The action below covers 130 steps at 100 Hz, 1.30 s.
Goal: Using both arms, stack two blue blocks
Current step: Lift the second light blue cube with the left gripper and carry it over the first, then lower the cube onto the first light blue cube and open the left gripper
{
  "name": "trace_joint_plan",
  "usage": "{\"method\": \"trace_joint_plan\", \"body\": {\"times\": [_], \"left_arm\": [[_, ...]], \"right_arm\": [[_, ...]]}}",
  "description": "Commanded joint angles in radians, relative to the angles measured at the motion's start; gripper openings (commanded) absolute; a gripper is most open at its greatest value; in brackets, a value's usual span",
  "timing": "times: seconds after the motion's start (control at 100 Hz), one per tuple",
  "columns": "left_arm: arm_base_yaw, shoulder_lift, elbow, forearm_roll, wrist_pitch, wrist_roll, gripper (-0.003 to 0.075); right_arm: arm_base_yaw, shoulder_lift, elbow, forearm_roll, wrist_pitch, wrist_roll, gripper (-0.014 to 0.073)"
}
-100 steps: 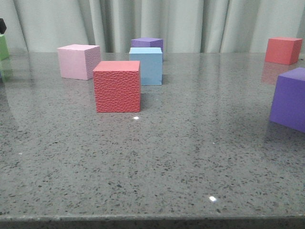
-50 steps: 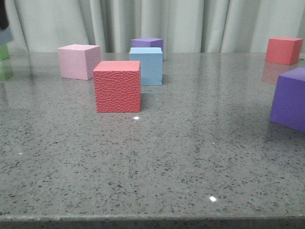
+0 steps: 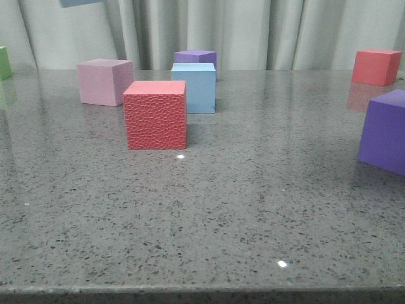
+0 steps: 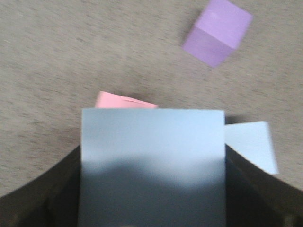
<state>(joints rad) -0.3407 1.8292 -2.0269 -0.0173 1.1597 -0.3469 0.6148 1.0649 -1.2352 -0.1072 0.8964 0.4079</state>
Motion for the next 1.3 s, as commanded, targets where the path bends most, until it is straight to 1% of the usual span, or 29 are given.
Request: {"method": "trace_joint_plan", "body": {"times": [0.0,0.23,0.36,0.56,0.87,1.02,1.12,1.29], "left_arm": [[-0.050,-0.041,-0.032,-0.012,-0.064,-0.075,0.0337],[-0.134,0.004,-0.032,-0.014,-0.149,-0.178,0.0337],[-0.173,0.037,-0.032,-0.023,-0.184,-0.193,0.0337],[-0.204,0.076,-0.032,-0.040,-0.248,-0.213,0.0337],[-0.210,0.110,-0.032,-0.035,-0.247,-0.235,0.0337],[-0.210,0.126,-0.032,-0.023,-0.207,-0.251,0.0337],[-0.210,0.126,-0.032,0.003,-0.207,-0.255,0.0337],[-0.210,0.126,-0.032,0.003,-0.207,-0.255,0.0337]], "right_arm": [[-0.001,-0.021,-0.021,-0.031,-0.035,-0.013,0.0610],[-0.001,-0.028,-0.021,-0.051,0.018,-0.041,0.0610],[-0.001,-0.050,-0.021,-0.056,0.019,-0.057,0.0610],[-0.001,-0.077,-0.021,-0.080,0.021,-0.057,0.0610],[-0.001,-0.086,-0.021,-0.079,0.024,-0.057,0.0610],[-0.001,-0.088,-0.021,-0.079,0.023,-0.057,0.0610],[-0.001,-0.091,-0.021,-0.079,0.023,-0.057,0.0610],[-0.001,-0.091,-0.021,-0.080,0.023,-0.057,0.0610]]}}
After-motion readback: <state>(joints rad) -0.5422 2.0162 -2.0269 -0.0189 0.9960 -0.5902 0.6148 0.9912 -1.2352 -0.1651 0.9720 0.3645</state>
